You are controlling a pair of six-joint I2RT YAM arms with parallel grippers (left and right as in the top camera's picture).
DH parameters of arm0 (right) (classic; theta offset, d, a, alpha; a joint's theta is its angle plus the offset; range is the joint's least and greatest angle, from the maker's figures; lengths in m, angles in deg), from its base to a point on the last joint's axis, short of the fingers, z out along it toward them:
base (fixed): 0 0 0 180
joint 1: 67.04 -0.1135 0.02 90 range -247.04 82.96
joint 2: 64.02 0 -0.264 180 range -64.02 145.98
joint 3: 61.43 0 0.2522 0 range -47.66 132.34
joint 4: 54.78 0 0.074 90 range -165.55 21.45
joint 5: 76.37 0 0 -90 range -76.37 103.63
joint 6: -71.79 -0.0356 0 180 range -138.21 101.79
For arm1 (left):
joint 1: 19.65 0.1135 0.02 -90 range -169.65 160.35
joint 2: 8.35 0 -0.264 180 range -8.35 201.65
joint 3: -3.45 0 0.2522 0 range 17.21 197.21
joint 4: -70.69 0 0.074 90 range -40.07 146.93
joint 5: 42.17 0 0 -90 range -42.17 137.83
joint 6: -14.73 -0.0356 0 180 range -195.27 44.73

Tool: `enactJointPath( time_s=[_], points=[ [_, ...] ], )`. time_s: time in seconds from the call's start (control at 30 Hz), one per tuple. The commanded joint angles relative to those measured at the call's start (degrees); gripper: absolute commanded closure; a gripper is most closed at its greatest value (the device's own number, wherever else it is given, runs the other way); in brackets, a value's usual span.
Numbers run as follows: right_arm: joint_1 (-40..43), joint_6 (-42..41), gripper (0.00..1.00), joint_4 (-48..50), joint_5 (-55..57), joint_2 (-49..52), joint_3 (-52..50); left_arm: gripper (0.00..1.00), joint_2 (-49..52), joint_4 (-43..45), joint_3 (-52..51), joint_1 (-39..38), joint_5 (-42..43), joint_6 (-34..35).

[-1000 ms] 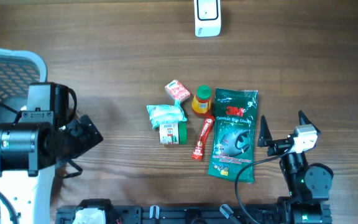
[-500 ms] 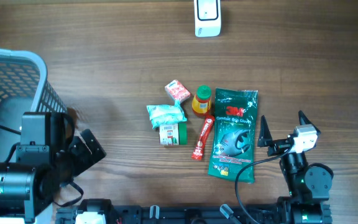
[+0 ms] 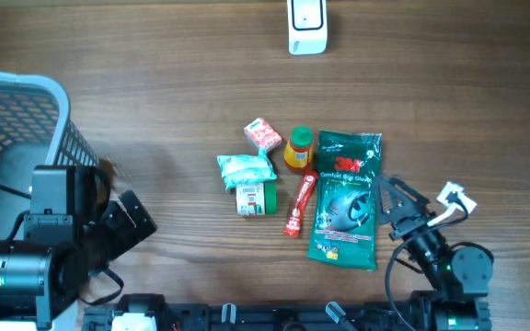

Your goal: Scan the item barcode

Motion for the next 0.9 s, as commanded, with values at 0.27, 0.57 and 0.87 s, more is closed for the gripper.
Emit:
enactJointPath(
  time_s=[0.27, 0.57, 0.87],
  points=[
    [-0.37, 23.8, 0.01, -43.82, -1.97, 35.08, 40.19, 0.0, -0.04, 0.15, -0.52, -0.24, 0.31, 0.57],
    [-13.6, 25.51, 0.0, -50.23, 7.5, 51.36, 49.86, 0.0, -0.04, 0.15, -0.52, -0.24, 0.31, 0.57],
    [-18.73, 25.86, 0.01, -39.08, 9.07, 65.77, 53.57, 0.0, -0.04, 0.15, -0.52, -0.24, 0.31, 0.57]
  ],
)
